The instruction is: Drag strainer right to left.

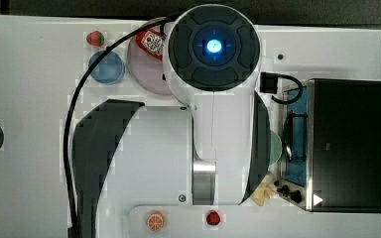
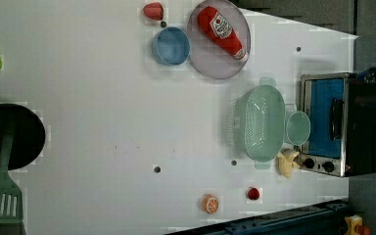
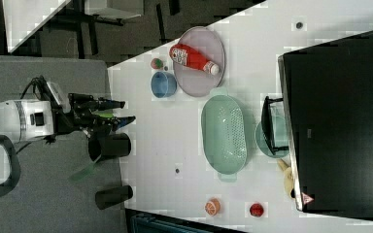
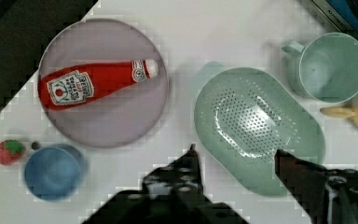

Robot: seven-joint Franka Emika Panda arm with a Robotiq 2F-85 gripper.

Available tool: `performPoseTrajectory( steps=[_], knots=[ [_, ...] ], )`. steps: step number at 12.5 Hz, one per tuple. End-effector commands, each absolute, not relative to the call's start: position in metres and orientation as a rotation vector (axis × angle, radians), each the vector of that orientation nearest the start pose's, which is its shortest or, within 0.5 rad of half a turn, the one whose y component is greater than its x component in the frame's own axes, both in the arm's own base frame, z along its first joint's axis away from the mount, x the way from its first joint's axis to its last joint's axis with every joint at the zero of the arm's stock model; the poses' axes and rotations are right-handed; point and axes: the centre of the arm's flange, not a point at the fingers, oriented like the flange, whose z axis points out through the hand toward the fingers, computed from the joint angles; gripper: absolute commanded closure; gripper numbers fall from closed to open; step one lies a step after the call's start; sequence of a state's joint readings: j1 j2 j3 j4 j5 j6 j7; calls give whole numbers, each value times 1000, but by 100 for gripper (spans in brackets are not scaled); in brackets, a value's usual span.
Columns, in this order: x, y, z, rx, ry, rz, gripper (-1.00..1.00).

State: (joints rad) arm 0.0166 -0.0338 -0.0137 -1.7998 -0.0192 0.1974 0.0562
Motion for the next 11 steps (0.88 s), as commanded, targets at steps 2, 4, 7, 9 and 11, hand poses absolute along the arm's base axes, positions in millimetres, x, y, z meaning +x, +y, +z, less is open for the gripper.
performPoseTrajectory(
  steps=[2,4,7,9,11],
  knots=[
    [374,-48,644,-2853,1329,-55,-81],
    [374,-48,637,-2858,1330,-35,-100],
    [380,-45,591,-2883,1345,80,-100],
    [394,-43,545,-2881,1367,102,-100],
    [409,-41,492,-2831,1465,75,-100]
  ],
)
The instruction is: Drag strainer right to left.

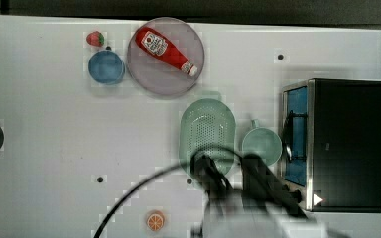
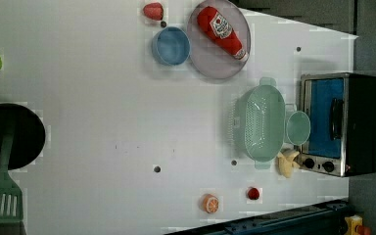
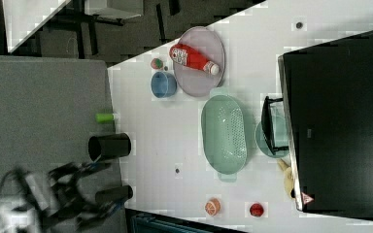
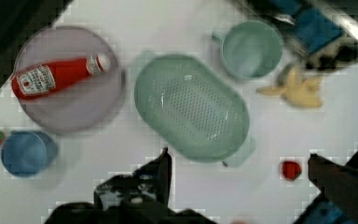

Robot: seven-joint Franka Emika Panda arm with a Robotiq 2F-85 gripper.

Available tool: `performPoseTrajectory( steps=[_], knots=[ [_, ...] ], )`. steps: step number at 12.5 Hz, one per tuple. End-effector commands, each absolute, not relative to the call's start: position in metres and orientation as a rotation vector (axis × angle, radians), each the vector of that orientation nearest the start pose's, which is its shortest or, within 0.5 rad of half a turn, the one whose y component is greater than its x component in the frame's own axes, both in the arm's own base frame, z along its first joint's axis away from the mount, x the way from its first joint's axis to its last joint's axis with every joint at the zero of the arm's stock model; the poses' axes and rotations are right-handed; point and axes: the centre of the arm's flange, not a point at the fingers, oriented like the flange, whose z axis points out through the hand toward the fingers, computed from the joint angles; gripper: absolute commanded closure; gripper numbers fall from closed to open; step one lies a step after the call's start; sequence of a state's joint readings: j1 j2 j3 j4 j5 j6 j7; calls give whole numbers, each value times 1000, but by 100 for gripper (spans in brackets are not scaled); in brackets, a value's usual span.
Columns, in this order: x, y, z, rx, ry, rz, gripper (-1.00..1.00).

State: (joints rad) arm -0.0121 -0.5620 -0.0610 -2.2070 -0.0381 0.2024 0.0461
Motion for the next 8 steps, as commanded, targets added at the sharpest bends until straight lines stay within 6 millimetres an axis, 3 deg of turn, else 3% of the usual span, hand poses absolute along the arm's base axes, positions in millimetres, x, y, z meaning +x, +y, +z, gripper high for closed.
performPoseTrajectory(
  steps=[1,4,8],
  knots=[
    [414,-40,465,-2785,1547,58,-100],
    [429,-38,391,-2610,1795,-10,-100],
    [452,-39,309,-2465,2042,45,-100]
  ],
)
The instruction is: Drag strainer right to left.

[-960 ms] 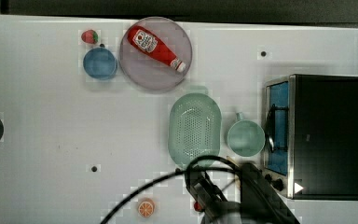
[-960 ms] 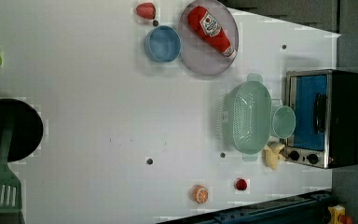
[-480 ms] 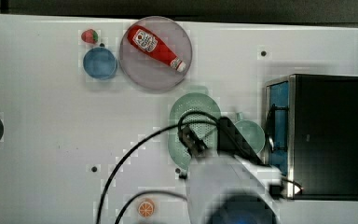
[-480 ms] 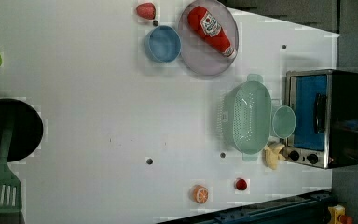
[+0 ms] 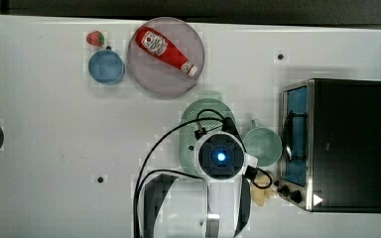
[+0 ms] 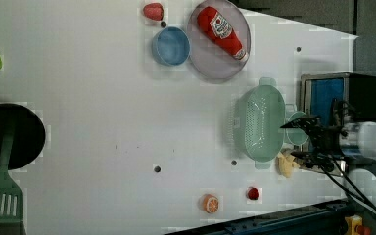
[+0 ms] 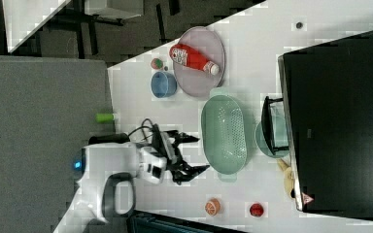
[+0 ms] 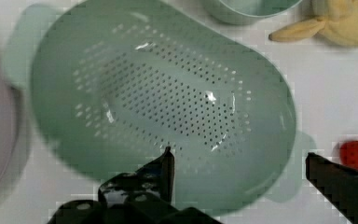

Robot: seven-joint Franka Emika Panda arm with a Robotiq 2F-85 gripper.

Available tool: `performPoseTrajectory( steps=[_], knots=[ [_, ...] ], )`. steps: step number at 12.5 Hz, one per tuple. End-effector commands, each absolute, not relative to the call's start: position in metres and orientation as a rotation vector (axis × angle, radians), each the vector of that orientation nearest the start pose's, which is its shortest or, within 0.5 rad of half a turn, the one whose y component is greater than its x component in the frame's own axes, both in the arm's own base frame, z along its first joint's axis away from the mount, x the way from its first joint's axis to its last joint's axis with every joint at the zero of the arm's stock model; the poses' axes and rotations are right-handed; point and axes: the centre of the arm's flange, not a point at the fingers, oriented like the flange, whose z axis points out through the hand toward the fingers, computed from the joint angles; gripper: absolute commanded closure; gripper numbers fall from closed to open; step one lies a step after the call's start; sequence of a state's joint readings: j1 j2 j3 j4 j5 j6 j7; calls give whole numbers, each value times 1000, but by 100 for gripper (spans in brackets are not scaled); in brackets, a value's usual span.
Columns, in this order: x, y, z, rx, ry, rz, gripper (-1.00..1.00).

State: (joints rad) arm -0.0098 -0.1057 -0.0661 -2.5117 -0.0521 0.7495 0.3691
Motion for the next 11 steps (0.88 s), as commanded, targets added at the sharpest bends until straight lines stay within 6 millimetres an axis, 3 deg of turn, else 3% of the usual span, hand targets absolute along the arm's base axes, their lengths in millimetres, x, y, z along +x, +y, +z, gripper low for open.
performPoseTrajectory(
  steps=[1,7,11],
  knots=[
    [458,-38,290,-2423,2101,50,-100],
    [471,-15,194,-2392,2065,-34,-100],
    [468,-3,160,-2325,2127,-39,-100]
  ],
)
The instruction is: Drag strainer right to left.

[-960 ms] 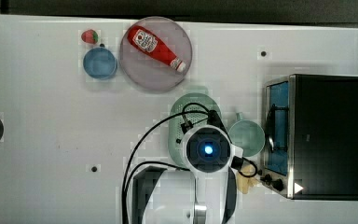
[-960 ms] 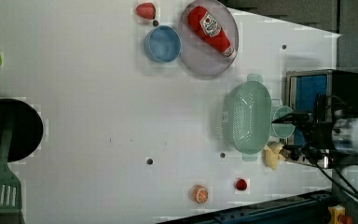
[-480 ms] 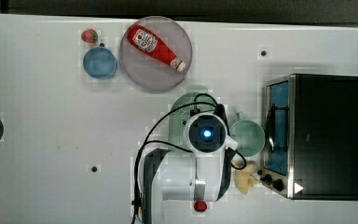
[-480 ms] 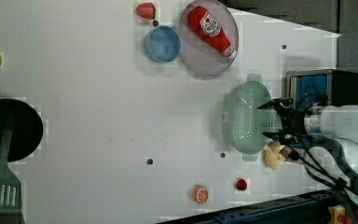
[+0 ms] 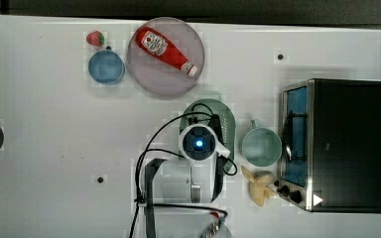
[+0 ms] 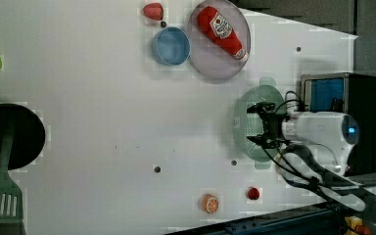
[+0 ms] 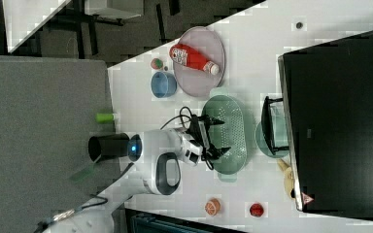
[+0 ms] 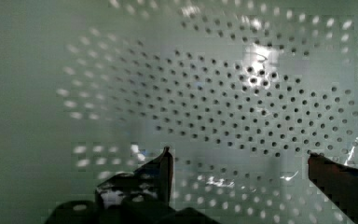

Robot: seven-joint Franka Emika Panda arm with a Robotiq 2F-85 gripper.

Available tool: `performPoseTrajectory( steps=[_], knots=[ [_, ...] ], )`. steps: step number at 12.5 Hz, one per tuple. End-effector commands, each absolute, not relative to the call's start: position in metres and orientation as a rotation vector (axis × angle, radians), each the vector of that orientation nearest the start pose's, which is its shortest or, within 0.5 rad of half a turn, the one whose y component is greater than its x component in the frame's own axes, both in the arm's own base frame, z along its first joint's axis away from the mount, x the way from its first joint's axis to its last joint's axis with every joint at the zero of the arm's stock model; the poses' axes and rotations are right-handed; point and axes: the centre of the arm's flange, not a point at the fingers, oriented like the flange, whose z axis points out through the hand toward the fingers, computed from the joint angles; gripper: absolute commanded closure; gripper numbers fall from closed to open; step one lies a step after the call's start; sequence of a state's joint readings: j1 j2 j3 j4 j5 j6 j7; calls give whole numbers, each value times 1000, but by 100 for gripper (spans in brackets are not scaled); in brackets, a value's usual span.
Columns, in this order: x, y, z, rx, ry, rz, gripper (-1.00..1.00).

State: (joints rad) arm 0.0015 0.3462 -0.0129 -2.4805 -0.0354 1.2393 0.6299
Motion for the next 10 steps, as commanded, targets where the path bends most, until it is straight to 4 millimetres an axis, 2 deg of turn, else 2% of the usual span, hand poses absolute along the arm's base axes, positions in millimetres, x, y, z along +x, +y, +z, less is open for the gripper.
performPoseTrajectory(
  steps=[1,4,10],
  knots=[
    [467,0,156,-2329,2132,-29,-100],
    [466,12,153,-2328,2131,-20,-100],
    [465,49,153,-2313,2126,-19,-100]
  ],
)
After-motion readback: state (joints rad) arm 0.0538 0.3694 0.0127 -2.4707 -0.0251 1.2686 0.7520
